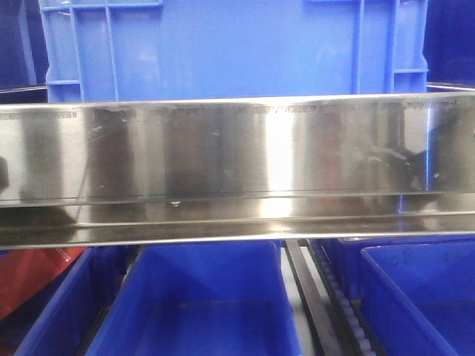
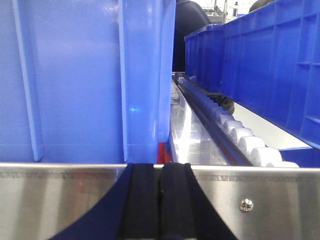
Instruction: Place cylindrical capacitor in blue bin on shelf
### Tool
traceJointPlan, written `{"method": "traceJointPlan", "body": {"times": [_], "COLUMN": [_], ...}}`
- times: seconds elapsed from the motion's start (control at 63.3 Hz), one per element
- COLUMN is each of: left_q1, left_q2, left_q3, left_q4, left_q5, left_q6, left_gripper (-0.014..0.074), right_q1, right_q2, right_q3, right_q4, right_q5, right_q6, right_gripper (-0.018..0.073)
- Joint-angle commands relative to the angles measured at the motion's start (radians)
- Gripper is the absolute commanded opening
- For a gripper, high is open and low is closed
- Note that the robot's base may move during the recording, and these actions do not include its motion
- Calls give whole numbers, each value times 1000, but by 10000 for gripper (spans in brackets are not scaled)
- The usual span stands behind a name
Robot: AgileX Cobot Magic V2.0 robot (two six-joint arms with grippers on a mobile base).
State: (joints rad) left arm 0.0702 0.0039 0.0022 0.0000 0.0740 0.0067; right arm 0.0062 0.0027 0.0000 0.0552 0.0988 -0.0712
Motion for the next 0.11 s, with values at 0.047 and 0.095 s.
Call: {"method": "traceJointPlan", "body": {"times": [0.047,0.095], "left_q1": [2,2], "left_q2": [-4,-4], "left_q3": [-2,-2], "left_q4": [0,0], "left_q5": [-17,-17], "left_q6": [-7,-7], "left_gripper": [-111,-111], "right_q1": [-2,-2], "right_q2": [-3,-3], "right_q3": [0,0], "right_q4": [4,4], "right_q5": [-23,-23], "right_q6": [-7,-7], "right_gripper": [-155,-155]}}
